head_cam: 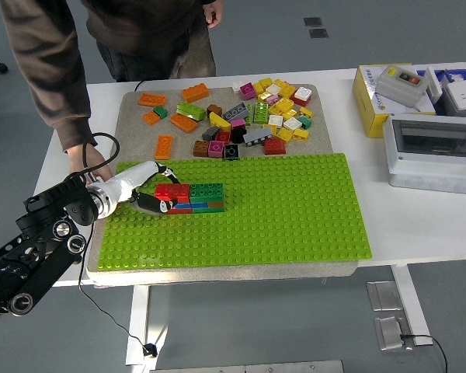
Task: Pick up the brick,pile it on top of brick,press brick,pick up the brick,pile it on top of brick,press brick
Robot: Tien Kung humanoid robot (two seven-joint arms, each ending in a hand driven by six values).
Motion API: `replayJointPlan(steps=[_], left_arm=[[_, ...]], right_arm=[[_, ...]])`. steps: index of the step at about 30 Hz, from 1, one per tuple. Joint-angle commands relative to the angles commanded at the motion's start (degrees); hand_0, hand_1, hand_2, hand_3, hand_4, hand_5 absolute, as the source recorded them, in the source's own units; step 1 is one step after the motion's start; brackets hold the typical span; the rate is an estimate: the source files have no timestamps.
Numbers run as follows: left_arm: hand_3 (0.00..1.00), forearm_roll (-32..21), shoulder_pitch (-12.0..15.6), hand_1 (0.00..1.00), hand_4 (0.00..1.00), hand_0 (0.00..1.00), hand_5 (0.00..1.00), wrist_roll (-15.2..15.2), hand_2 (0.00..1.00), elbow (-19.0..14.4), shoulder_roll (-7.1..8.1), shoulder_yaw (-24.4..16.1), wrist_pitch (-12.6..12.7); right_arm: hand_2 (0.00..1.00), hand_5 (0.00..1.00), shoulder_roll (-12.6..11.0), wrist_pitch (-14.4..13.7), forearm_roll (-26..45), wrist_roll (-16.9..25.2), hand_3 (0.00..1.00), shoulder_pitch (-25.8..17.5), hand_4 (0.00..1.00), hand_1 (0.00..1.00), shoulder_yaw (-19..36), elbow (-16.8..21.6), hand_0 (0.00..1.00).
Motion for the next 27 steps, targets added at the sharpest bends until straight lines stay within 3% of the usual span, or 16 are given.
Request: replayJointPlan(steps=[27], left_arm=[[0.573,-0.06,0.0,0.968,0.657,0.998,0.194,-2.62,0.924,3.38,-0.43,0.42,2.05]], right_arm=[[0.59,0.998,0.2,0.18,-0.51,-0.1,0.766,-0.2,0.6,0.643,0.36,0.0,0.701]])
